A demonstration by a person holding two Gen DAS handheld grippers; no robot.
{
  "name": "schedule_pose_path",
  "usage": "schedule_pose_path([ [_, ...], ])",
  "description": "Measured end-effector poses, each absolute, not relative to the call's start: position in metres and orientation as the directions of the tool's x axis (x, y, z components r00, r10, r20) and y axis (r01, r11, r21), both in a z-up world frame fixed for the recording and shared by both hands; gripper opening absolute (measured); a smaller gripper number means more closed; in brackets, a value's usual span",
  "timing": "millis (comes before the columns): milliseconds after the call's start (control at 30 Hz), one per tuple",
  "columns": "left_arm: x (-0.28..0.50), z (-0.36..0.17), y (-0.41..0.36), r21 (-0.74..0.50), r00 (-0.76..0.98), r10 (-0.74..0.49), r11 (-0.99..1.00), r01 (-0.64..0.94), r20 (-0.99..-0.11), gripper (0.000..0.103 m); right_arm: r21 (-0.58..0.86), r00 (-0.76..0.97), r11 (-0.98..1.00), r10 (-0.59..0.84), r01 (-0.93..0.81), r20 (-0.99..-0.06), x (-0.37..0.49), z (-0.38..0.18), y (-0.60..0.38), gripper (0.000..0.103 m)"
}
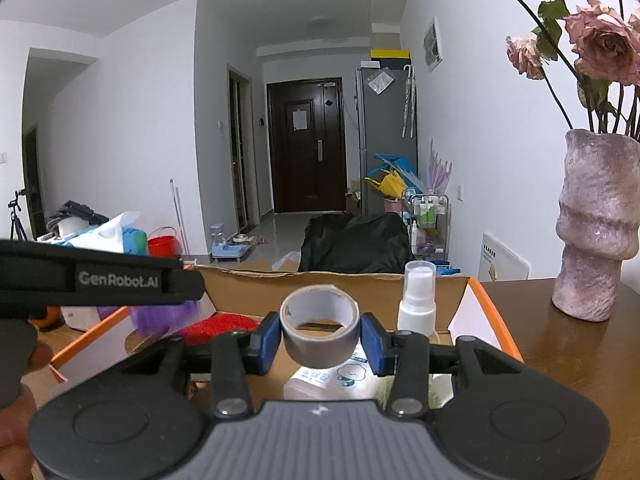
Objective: Organize rigid objects
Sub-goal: 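Open the left tool to drop the purple cap while the right tool drops the tape roll, then withdraw both open tools from the box toward the white caps on the table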
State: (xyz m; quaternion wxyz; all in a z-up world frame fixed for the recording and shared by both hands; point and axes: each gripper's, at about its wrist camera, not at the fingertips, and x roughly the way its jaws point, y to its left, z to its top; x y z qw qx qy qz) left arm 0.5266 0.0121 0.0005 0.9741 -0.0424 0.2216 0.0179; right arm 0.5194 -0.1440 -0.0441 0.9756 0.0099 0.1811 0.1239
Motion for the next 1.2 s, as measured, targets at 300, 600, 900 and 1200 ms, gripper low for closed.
schedule_pose_path([
  [300, 0.525, 0.004, 0.015, -0.063, 0.905, 0.049, 0.995, -0.083, -0.424, 0.103, 0.081, 0.917, 0.974, 0.226, -0.211, -0.328, 0.518, -0.039, -0.154, 0.1],
  [600, 0.525, 0.004, 0.017, -0.065, 0.902, 0.063, 0.993, -0.1, -0.427, 0.103, 0.084, 0.919, 0.976, 0.216, -0.199, -0.331, 0.518, -0.038, -0.156, 0.103],
  [900, 0.522, 0.006, 0.02, -0.079, 0.904, 0.062, 0.991, -0.105, -0.423, 0.103, 0.067, 0.921, 0.977, 0.211, -0.2, -0.329, 0.512, -0.036, -0.155, 0.103],
  [1200, 0.514, 0.01, 0.015, -0.079, 0.908, 0.046, 0.993, -0.086, -0.416, 0.103, 0.057, 0.924, 0.98, 0.197, -0.189, -0.328, 0.499, -0.028, -0.161, 0.103],
])
